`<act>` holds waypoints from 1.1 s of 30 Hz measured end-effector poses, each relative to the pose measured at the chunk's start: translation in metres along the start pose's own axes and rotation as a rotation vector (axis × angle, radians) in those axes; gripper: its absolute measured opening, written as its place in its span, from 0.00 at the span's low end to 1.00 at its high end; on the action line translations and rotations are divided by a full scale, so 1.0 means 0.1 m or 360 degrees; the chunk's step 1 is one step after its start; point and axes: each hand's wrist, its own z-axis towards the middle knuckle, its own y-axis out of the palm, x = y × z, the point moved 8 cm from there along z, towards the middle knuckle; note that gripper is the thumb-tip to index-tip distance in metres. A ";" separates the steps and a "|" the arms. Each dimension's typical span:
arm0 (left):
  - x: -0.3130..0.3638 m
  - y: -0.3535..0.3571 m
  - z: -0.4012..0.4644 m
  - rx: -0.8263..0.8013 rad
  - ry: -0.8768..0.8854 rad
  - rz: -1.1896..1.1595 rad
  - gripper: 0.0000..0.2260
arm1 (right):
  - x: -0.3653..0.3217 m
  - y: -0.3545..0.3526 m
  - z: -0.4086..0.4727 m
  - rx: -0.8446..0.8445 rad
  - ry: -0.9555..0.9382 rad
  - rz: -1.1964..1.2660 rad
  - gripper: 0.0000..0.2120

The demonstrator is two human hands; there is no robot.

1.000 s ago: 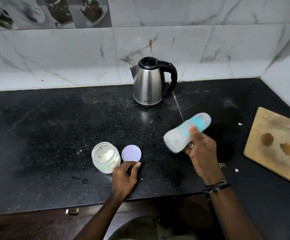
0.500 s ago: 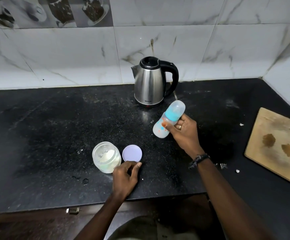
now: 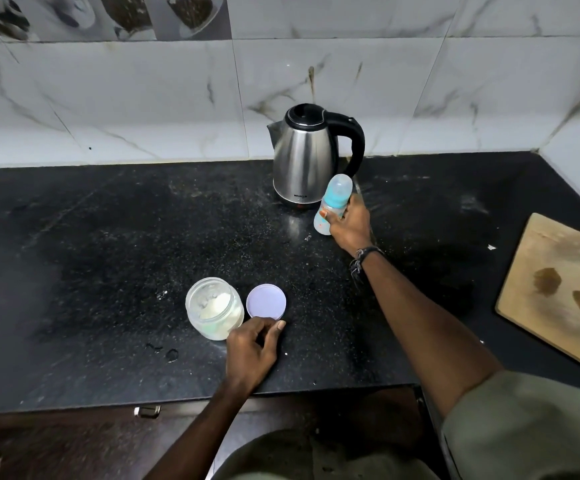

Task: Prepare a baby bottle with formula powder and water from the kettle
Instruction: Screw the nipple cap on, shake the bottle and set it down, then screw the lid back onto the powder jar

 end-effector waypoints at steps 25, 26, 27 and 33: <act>0.05 -0.02 -0.01 0.0005 0.0012 0.0044 0.14 | 0.38 0.22 -0.10 -0.0150 0.0147 -0.0258 0.43; 0.06 -0.03 -0.01 0.0011 0.0018 0.0039 0.14 | 0.38 0.18 -0.17 -0.0103 0.0153 -0.0267 0.41; 0.07 -0.04 -0.01 0.0027 0.0028 0.0024 0.14 | 0.38 0.13 -0.26 -0.0052 0.0153 -0.0262 0.39; 0.15 -0.19 -0.05 0.0228 0.0110 0.0018 0.13 | 0.08 0.15 -0.85 -0.0042 -0.0188 -0.0204 0.26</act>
